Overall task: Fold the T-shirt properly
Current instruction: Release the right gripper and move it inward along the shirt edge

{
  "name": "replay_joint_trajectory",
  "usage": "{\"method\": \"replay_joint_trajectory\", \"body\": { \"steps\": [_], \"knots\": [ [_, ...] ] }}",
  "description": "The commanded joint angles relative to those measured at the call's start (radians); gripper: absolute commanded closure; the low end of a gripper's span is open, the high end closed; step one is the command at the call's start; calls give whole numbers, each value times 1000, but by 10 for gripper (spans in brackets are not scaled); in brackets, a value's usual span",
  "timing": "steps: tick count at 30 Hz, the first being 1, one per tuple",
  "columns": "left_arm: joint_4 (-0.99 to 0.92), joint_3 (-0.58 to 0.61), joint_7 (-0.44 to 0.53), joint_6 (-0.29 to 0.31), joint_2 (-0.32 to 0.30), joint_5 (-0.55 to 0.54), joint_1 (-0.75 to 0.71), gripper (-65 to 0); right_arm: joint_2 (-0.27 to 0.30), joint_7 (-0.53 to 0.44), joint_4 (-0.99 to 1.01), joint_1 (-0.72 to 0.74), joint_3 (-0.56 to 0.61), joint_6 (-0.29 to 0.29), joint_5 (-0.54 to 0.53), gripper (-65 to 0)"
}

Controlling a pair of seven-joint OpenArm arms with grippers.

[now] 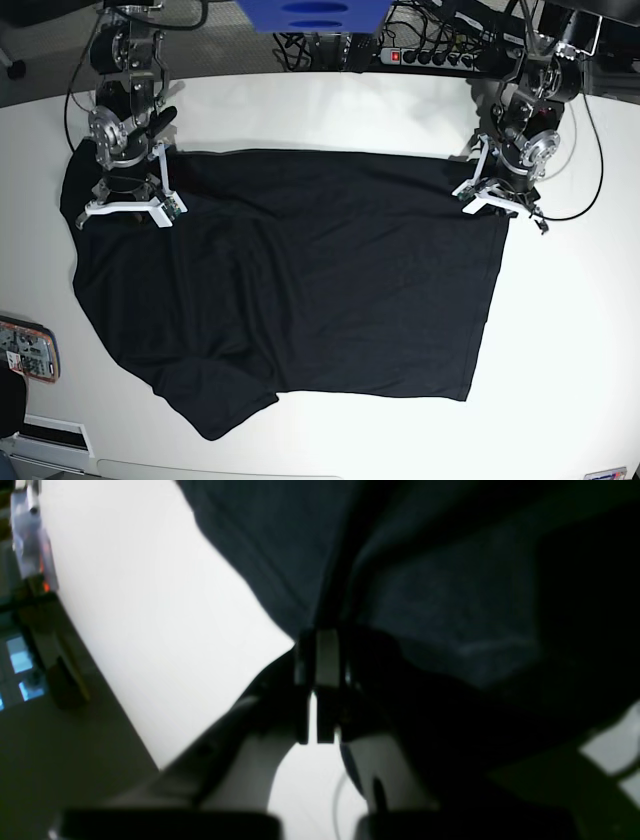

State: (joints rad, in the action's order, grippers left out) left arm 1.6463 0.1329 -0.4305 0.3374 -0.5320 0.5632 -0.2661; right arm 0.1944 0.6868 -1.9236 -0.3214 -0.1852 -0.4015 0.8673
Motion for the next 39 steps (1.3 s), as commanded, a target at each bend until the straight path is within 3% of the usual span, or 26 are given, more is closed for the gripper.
{"method": "replay_joint_trajectory", "body": {
  "steps": [1,5,15,20,33,36,39],
  "knots": [
    [22,-3,8,-8,-12,1,6,0,17,-5,-14,43,22,20,2,0],
    [42,-11,8,-8,-12,1,11,0,47,49,25,107,77,20,2,0],
    [33,-3,8,-8,-12,1,113,0,47,50,80,153,80,20,0,0],
    [-70,55,8,-8,-12,1,202,0,47,50,82,153,79,23,0,0],
    [-84,126,8,-10,-12,1,201,0,43,52,158,155,77,25,0,0],
    [-84,123,8,-10,-13,1,201,0,43,44,169,155,45,25,-3,-235],
    [-85,124,8,-10,-13,1,201,0,43,47,171,155,26,25,-6,-418]
  ]
}}
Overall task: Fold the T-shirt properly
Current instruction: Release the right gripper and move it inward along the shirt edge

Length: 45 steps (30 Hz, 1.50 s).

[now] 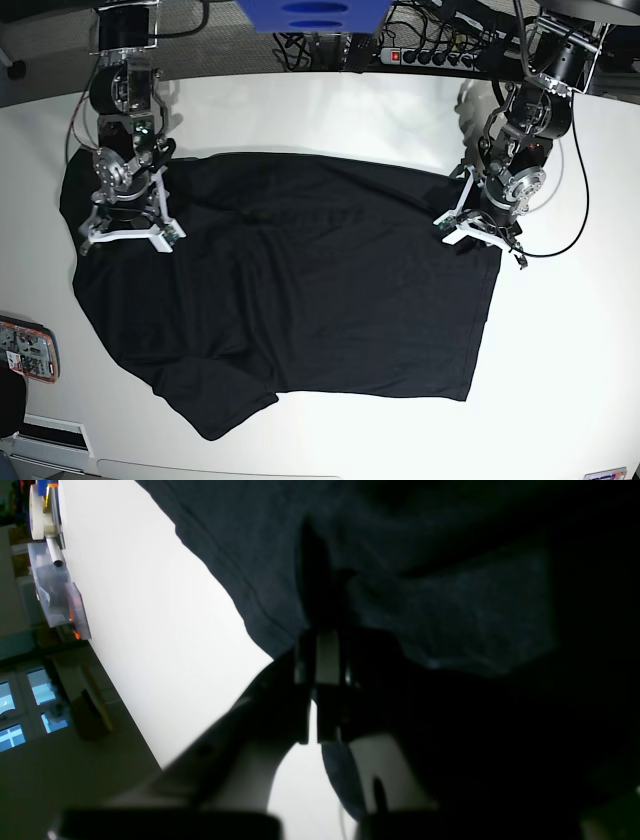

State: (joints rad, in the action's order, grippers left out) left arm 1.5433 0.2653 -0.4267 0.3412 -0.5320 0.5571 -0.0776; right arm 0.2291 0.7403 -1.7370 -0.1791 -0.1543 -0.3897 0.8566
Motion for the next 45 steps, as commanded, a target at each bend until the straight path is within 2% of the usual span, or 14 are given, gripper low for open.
{"method": "replay_joint_trajectory", "body": {
  "steps": [1,4,7,9,14,23,25,31,45],
  "knots": [
    [18,-7,4,-14,-13,7,12,0,8,-6,-16,13,-15,13,3,-476],
    [18,-5,4,-14,-13,7,12,0,2,-6,-17,14,-41,15,3,-593],
    [18,-4,4,-14,-13,7,12,0,-29,-11,-22,45,-67,15,3,-650],
    [18,-4,4,-14,-13,7,12,0,-47,-12,-22,74,-89,15,-6,-650],
    [13,-5,4,-14,-13,8,14,0,-69,-12,-76,115,-101,15,-107,-650],
    [13,-4,4,-14,-12,8,12,0,-70,-3,-191,131,-103,44,-113,-650],
    [13,-4,4,-14,-12,8,12,0,-70,-9,-211,100,-92,42,-113,-650],
    [13,-4,4,-14,-12,8,-3,0,-66,-11,-211,-171,-17,41,-113,-650],
    [15,-2,4,-14,-12,8,-8,0,-69,-3,-211,-162,34,41,-112,-650]
  ]
}}
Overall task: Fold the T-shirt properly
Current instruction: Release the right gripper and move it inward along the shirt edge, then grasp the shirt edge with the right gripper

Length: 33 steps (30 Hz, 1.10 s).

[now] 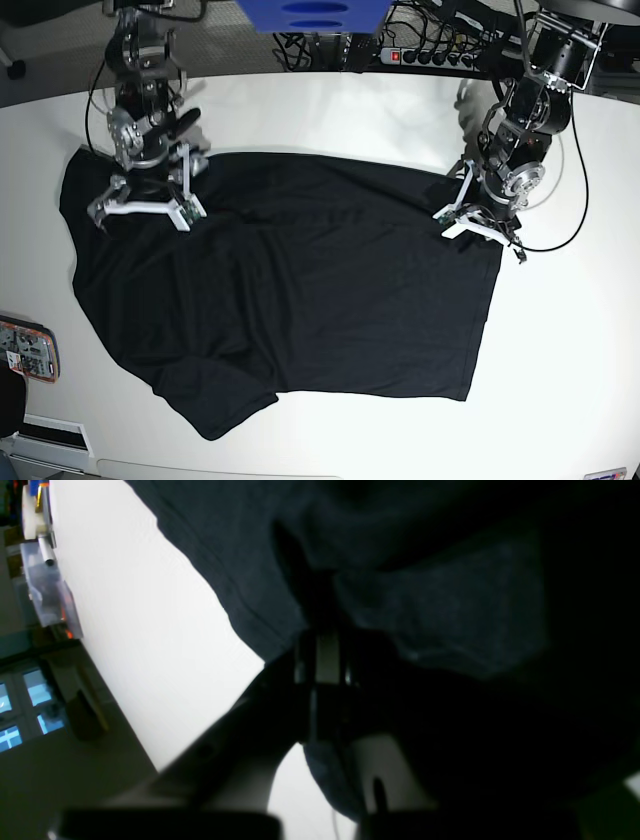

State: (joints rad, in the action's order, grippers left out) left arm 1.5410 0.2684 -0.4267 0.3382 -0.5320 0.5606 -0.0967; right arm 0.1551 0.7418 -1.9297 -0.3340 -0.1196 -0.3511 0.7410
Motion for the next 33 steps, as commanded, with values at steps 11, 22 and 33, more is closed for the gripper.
{"method": "replay_joint_trajectory", "body": {
  "steps": [11,22,33],
  "knots": [
    [17,-7,4,-11,-12,5,-1,0,4,-5,8,43,11,2,5,-650],
    [17,-11,4,-11,-13,5,-2,0,4,-5,17,152,88,2,5,-650],
    [16,-13,4,-11,-15,5,-15,0,5,-9,14,68,87,4,5,-650]
  ]
}}
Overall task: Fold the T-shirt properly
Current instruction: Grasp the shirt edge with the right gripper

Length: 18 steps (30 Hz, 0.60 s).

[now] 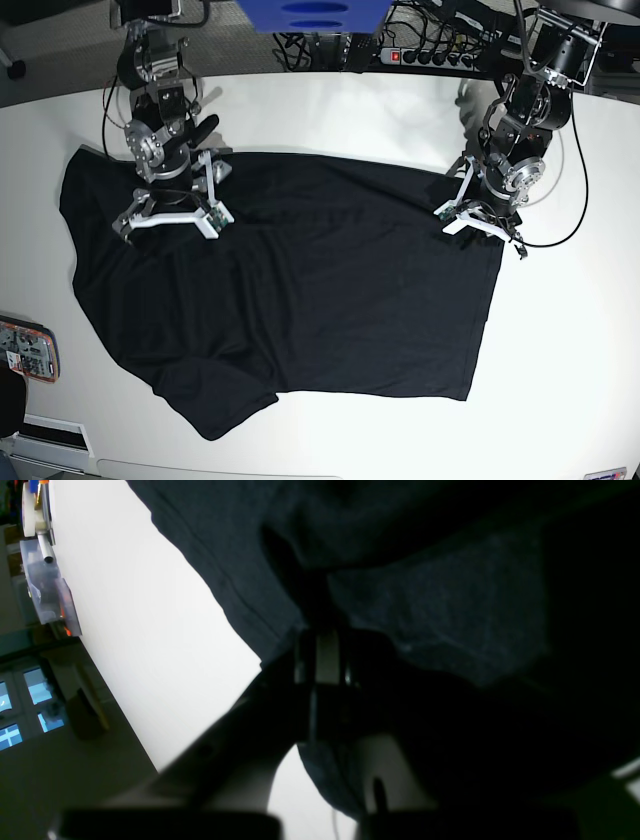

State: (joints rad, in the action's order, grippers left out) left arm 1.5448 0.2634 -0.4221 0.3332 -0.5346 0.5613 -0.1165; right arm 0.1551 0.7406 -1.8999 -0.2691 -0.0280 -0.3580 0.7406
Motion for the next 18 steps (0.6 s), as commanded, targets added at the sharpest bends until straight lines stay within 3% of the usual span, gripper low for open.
{"method": "replay_joint_trajectory", "body": {
  "steps": [1,18],
  "knots": [
    [12,-8,-1,-6,-12,4,5,0,5,-8,-14,3,-5,10,6,-650],
    [12,-9,-1,-6,-14,4,5,0,8,-11,73,4,-6,12,3,-650]
  ]
}}
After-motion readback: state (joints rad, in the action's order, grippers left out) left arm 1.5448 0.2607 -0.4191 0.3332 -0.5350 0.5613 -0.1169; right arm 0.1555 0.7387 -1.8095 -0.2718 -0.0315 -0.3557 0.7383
